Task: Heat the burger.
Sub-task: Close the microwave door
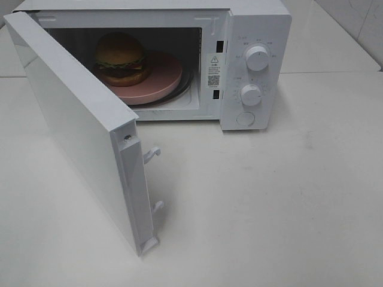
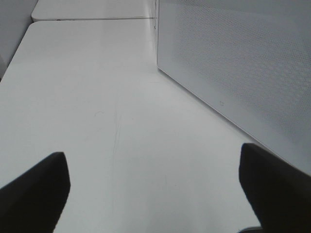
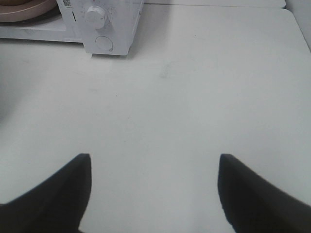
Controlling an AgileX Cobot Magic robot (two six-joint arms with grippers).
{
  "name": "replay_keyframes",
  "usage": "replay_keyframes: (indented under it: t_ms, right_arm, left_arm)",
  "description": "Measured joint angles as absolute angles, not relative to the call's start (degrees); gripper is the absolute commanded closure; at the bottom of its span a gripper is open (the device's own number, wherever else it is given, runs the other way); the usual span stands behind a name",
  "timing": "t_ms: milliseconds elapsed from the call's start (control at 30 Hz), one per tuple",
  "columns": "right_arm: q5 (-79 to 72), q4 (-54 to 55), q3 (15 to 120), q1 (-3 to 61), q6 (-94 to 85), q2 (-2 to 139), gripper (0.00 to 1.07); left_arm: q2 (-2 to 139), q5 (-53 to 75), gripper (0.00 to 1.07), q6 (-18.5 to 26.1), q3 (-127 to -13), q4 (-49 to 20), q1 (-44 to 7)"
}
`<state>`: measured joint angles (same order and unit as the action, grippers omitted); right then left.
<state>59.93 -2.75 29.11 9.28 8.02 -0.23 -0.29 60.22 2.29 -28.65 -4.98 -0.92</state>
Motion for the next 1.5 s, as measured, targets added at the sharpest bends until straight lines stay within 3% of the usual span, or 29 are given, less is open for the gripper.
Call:
replay_keyframes:
  t_ms: [1500]
  right_arm:
    - [59.9,-2.8,29.1,9.3,8.0,-0.2,0.36]
  left_arm:
    - [-0.2,60.1,0.20,2.3,-29.0,-4.9,-0.9]
